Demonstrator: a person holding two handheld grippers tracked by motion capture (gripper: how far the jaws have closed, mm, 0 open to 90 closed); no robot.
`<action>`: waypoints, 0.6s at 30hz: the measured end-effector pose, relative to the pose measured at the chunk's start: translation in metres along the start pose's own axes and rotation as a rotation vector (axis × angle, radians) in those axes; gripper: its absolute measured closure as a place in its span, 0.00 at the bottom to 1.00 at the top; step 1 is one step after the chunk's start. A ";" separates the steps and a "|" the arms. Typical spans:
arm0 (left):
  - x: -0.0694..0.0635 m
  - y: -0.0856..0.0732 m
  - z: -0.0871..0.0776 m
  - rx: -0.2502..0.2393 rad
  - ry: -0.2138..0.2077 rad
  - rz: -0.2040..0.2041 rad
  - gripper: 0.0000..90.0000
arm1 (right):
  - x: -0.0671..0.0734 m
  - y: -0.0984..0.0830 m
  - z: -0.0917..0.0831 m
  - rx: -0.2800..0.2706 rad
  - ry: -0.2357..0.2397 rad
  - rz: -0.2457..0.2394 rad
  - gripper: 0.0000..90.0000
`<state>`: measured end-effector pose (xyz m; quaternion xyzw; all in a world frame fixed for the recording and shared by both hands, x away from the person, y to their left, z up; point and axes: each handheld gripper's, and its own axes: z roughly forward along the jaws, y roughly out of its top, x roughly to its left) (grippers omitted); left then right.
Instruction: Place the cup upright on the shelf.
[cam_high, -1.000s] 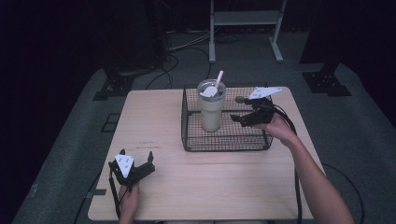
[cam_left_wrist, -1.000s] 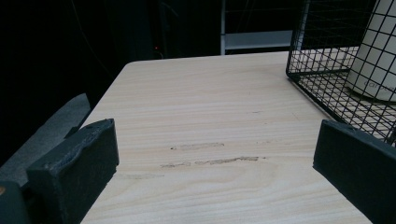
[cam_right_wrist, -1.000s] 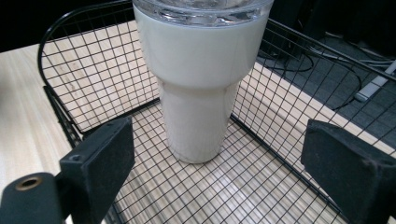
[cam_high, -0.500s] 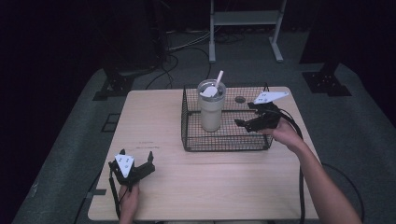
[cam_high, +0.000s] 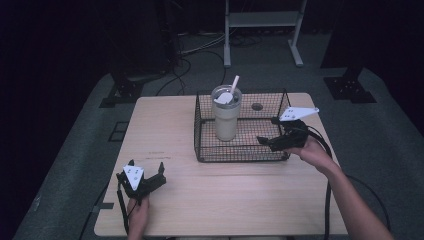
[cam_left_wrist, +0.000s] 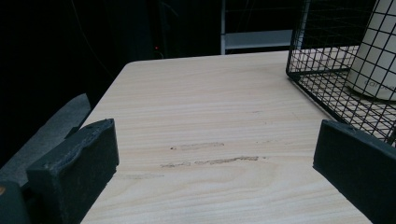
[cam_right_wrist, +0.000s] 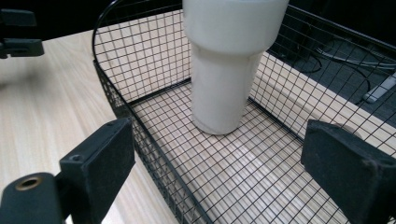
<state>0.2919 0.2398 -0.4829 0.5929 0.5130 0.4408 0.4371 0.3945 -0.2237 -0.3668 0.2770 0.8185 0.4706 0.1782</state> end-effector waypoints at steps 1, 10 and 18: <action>0.000 0.000 0.000 0.000 0.000 0.000 0.00 | 0.001 -0.001 -0.002 0.004 0.002 -0.003 0.10; 0.000 0.000 0.000 0.003 -0.002 0.001 0.00 | 0.008 -0.013 -0.012 -0.006 0.013 -0.008 0.10; 0.000 0.000 0.000 0.003 -0.002 0.002 0.00 | 0.009 -0.027 -0.018 -0.002 0.011 0.012 0.10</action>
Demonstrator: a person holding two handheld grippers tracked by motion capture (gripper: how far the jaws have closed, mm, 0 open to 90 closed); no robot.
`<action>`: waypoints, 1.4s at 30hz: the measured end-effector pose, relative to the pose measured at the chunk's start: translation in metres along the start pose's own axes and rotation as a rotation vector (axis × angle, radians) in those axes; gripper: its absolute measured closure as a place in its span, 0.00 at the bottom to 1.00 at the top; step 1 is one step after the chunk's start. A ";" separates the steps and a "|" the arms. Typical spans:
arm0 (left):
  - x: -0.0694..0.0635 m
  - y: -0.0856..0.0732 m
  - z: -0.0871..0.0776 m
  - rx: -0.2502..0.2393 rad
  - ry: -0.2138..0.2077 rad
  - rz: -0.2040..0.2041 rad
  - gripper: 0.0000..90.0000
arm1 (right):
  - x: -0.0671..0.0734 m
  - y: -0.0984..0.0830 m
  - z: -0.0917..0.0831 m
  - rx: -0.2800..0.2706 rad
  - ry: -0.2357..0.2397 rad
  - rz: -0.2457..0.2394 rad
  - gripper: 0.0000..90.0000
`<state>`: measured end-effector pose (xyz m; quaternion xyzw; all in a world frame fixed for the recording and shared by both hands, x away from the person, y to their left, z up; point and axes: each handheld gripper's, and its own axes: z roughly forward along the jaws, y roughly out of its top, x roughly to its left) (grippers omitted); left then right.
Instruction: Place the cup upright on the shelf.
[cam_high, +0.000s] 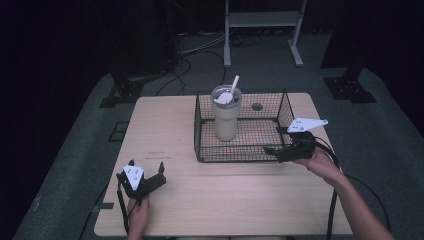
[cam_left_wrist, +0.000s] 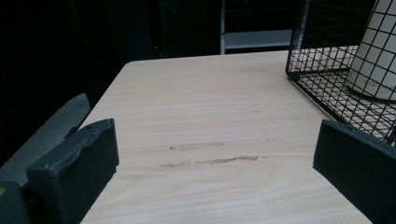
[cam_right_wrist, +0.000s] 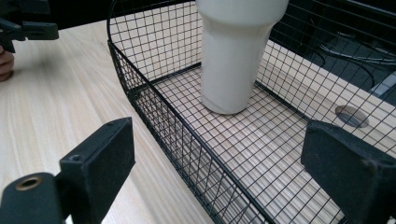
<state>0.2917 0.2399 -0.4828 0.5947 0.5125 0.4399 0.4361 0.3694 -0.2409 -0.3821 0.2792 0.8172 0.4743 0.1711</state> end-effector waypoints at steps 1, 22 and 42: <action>0.000 0.000 0.000 0.000 0.000 0.000 0.00 | 0.000 -0.003 -0.002 -0.003 0.001 0.001 0.10; 0.000 0.000 0.000 0.003 0.001 0.003 0.00 | 0.006 -0.040 -0.023 -0.016 0.004 0.028 0.10; 0.000 0.000 0.000 0.003 0.001 0.002 0.00 | 0.001 -0.082 -0.041 -0.015 -0.035 0.090 0.10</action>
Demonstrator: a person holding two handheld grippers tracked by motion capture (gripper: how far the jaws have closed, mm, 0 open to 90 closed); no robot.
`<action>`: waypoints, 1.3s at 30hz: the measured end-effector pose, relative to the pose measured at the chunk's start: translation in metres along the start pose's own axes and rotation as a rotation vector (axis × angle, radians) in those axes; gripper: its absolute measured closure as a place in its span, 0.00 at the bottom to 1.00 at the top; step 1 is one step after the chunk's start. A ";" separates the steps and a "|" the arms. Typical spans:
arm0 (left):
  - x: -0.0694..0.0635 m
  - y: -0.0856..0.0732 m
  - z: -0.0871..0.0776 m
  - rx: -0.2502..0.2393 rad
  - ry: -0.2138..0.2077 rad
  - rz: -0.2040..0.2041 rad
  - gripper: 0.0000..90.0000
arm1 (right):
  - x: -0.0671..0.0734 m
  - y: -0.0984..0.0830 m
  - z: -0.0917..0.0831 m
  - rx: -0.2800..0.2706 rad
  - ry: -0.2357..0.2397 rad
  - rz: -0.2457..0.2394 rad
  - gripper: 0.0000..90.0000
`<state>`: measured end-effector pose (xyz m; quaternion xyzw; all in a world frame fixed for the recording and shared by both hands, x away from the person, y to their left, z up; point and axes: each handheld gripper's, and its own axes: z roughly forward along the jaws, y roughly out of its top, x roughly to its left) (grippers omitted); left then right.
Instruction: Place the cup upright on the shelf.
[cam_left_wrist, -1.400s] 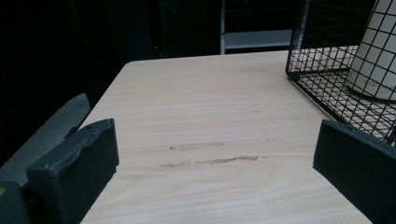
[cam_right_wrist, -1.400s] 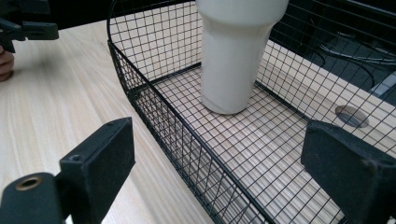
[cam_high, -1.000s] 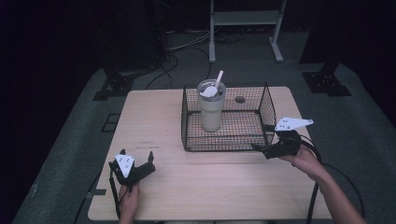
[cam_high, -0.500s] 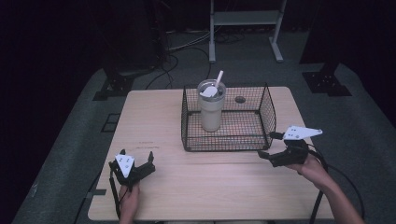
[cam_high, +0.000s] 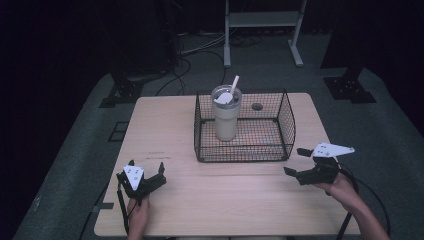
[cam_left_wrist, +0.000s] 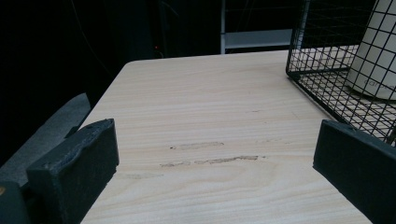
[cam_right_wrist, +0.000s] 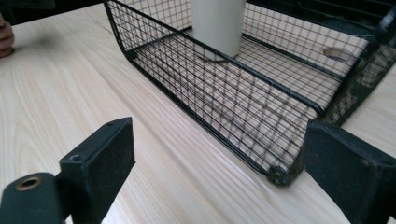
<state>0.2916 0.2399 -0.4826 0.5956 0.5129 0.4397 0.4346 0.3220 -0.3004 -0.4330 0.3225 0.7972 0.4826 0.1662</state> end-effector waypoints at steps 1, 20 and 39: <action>0.000 0.000 0.000 0.000 0.000 0.001 0.00 | -0.001 -0.002 -0.001 0.000 -0.001 0.006 0.10; 0.000 0.000 0.000 0.001 0.000 0.001 0.00 | -0.012 -0.036 -0.015 0.002 -0.047 0.081 0.10; 0.000 0.000 0.000 0.001 -0.004 0.003 0.00 | 0.008 -0.065 -0.024 -0.024 -0.107 0.130 0.10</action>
